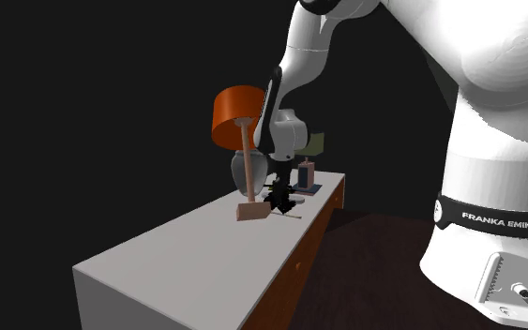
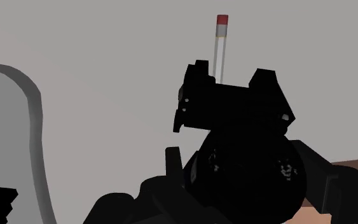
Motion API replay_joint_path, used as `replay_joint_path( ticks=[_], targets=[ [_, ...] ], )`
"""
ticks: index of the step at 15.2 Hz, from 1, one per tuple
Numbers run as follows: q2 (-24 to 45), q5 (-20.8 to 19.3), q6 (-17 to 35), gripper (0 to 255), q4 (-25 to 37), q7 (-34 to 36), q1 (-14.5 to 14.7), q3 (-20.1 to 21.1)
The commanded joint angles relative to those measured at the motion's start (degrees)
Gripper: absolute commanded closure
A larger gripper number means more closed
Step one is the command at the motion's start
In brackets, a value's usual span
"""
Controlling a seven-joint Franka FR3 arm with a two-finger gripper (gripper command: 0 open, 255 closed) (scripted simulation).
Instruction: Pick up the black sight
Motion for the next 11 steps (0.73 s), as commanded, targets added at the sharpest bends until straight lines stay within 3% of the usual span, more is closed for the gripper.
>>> replay_joint_path(
  ticks=[1,11],
  targets=[
    [-1.3,-0.5,-1.0,255,-0.3,0.3,0.6,-0.8],
    [-8.2,-3.5,-6.2,255,-2.3,2.2,3.8,-4.8]
  ],
)
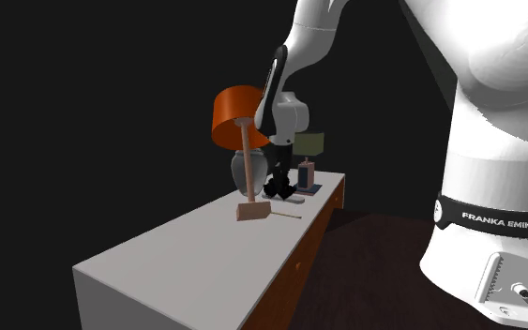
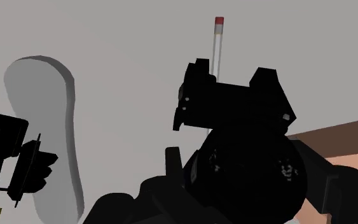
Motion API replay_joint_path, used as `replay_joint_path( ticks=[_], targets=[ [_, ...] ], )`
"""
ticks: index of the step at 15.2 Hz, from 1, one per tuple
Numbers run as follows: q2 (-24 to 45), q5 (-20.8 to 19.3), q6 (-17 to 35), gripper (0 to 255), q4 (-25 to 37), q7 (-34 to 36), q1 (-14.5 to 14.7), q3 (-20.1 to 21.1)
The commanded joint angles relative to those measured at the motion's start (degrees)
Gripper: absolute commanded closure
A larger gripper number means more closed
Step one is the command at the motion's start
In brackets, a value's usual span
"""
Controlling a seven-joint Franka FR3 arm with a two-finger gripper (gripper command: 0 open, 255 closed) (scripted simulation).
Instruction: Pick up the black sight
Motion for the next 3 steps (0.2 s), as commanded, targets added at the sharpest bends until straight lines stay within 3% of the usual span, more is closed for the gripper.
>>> replay_joint_path(
  ticks=[1,3],
  targets=[
    [-1.5,-0.8,-1.2,255,-0.3,0.6,0.8,-0.9],
    [-1.6,-0.9,-1.3,255,-0.4,0.6,0.9,-1.0]
  ],
)
